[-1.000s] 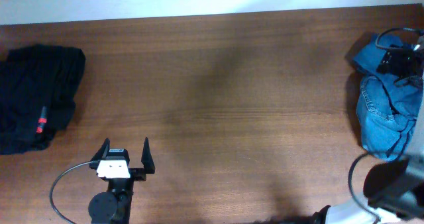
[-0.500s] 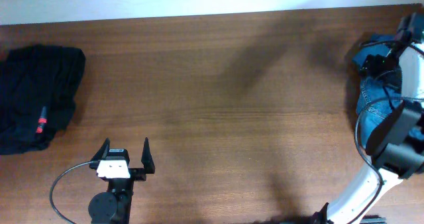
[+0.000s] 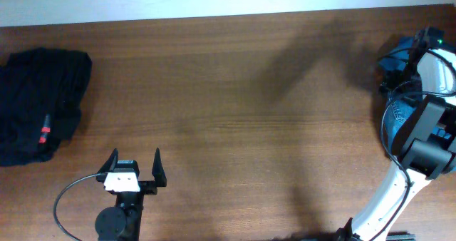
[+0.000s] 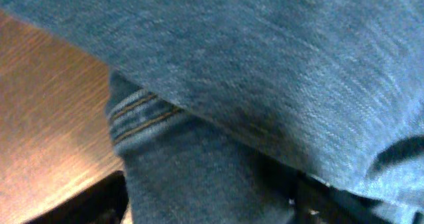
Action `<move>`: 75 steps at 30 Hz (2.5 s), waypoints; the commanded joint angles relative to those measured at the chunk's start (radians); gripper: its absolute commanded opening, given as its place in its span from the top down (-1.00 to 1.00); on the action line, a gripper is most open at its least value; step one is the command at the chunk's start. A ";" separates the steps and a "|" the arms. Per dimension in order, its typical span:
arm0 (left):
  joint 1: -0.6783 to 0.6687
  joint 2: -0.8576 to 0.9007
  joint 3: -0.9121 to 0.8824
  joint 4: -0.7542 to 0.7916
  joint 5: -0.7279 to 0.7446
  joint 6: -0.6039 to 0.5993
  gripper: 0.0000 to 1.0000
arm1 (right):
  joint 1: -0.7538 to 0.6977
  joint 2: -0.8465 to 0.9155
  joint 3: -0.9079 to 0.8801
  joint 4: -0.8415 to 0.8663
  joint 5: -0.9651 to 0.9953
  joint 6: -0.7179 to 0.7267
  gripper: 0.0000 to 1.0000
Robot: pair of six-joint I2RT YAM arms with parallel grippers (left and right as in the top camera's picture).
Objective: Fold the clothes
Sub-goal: 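Lift the jeans with the right gripper and drag them toward table center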
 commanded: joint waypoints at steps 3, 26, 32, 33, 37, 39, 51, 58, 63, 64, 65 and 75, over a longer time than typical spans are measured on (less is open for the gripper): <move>0.004 -0.009 -0.006 -0.001 0.011 0.015 -0.99 | 0.006 0.012 0.019 -0.013 0.011 0.025 0.51; 0.004 -0.009 -0.005 -0.001 0.011 0.015 -0.99 | 0.115 -0.202 1.143 -0.425 -0.884 -0.244 0.92; 0.004 -0.009 -0.006 -0.001 0.011 0.015 -0.99 | 0.121 -0.259 1.226 -0.407 -1.099 -0.284 0.92; 0.004 -0.009 -0.006 -0.001 0.011 0.015 -0.99 | 0.125 -0.262 1.226 -0.401 -1.096 -0.284 0.92; 0.004 -0.009 -0.006 -0.001 0.011 0.015 -0.99 | 0.125 -0.263 1.226 -0.402 -1.096 -0.285 0.92; 0.004 -0.009 -0.006 -0.001 0.011 0.015 -0.99 | 0.126 -0.263 1.226 -0.406 -1.097 -0.285 0.92; 0.004 -0.009 -0.006 -0.001 0.011 0.015 -0.99 | 0.051 -0.273 1.226 -0.458 -1.092 -0.341 0.92; 0.004 -0.009 -0.006 -0.001 0.011 0.015 -0.99 | 0.019 -0.274 1.226 -0.517 -1.093 -0.393 0.92; 0.004 -0.009 -0.006 -0.001 0.011 0.015 -0.99 | 0.039 -0.274 1.226 -0.543 -1.135 -0.446 0.92; 0.004 -0.009 -0.006 -0.001 0.011 0.015 -0.99 | 0.047 -0.274 1.225 -0.547 -1.147 -0.455 0.92; 0.004 -0.009 -0.006 0.000 0.011 0.015 -0.99 | 0.061 -0.274 1.223 -0.552 -1.161 -0.474 0.92; 0.004 -0.009 -0.006 -0.001 0.012 0.015 -0.99 | 0.336 -0.237 1.221 -0.603 -1.135 -0.624 0.92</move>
